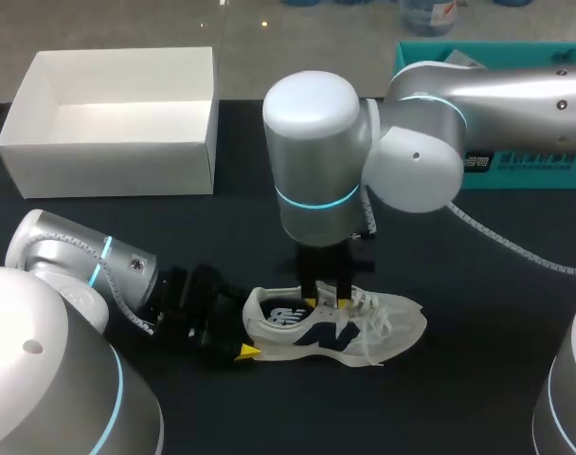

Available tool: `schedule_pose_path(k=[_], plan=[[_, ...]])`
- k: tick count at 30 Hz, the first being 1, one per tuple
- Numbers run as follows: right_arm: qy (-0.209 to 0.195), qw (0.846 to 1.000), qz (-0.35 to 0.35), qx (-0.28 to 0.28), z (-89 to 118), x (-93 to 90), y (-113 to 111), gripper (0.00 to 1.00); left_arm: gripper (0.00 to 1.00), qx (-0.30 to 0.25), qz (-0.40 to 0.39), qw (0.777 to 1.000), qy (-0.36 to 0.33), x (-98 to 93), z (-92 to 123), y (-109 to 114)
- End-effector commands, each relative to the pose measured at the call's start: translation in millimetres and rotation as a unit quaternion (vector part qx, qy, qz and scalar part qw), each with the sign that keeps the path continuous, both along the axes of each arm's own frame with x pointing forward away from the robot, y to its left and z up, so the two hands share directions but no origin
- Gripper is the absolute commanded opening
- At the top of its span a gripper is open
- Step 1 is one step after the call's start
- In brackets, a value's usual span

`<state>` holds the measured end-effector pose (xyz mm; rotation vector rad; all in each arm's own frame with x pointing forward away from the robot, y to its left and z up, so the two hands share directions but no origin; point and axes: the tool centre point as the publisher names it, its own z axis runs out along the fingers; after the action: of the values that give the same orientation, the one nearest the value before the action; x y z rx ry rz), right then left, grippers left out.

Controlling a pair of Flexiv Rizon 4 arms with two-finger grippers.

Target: Take the shoe out of the shoebox, open the shoe tongue, remove and reinsert the insole, then place the shoe into the shoebox

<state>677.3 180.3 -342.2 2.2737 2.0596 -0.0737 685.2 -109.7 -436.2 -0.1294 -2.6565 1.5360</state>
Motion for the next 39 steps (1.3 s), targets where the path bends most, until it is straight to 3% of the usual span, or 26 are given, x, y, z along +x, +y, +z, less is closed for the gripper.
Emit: schedule_pose_path(k=[1, 8, 16, 18, 20, 22, 31, 34, 36, 39], plan=[[-0.034, 0.999, -0.028, 0.013, 13.2, -13.6, -15.8, 0.0, 0.0, 0.002, 0.001, 1.0, 0.0, -1.5, -8.4, -1.3], [-0.057, 0.997, -0.058, 0.013, 31.9, -19.5, -36.8, 0.0, 0.0, 0.002, 0.001, 1.0, 0.0, -1.5, -8.4, -1.3], [-0.058, 0.996, -0.067, 0.013, 37.3, -12.6, -47.9, 0.0, 0.0, 0.002, 0.001, 1.0, 0.0, -1.5, -8.4, -1.3], [-0.059, 0.996, -0.059, 0.014, 38.3, -8.4, -42.4, 0.23, 0.0, 0.002, 0.001, 1.0, 0.0, -1.5, -8.4, -1.3], [-0.059, 0.997, -0.053, 0.014, 39.0, -5.5, -37.1, 0.39, 0.0, 0.002, 0.001, 1.0, 0.0, -1.5, -8.4, -1.3], [-0.06, 0.997, -0.049, 0.017, 38.5, -2.6, -32.4, 0.46, 0.0, 0.002, 0.001, 1.0, 0.0, -1.5, -8.4, -1.3], [-0.047, 0.998, -0.032, 0.016, 27.8, 7.6, -14.5, 0.61, 0.0, 0.002, 0.001, 1.0, 0.0, -1.5, -8.4, -1.3], [-0.045, 0.998, -0.03, 0.02, 23.8, 8.0, -12.8, 0.59, 0.0, 0.002, 0.001, 1.0, 0.0, -1.5, -8.4, -1.3], [-0.047, 0.998, -0.033, 0.024, 23.2, 5.9, -14.3, 0.42, 0.0, 0.002, 0.001, 1.0, 0.0, -1.5, -8.4, -1.3], [-0.046, 0.998, -0.046, 0.02, 24.8, 1.4, -21.9, 0.3, 0.0, 0.002, 0.001, 1.0, 0.0, -1.5, -8.4, -1.3]])
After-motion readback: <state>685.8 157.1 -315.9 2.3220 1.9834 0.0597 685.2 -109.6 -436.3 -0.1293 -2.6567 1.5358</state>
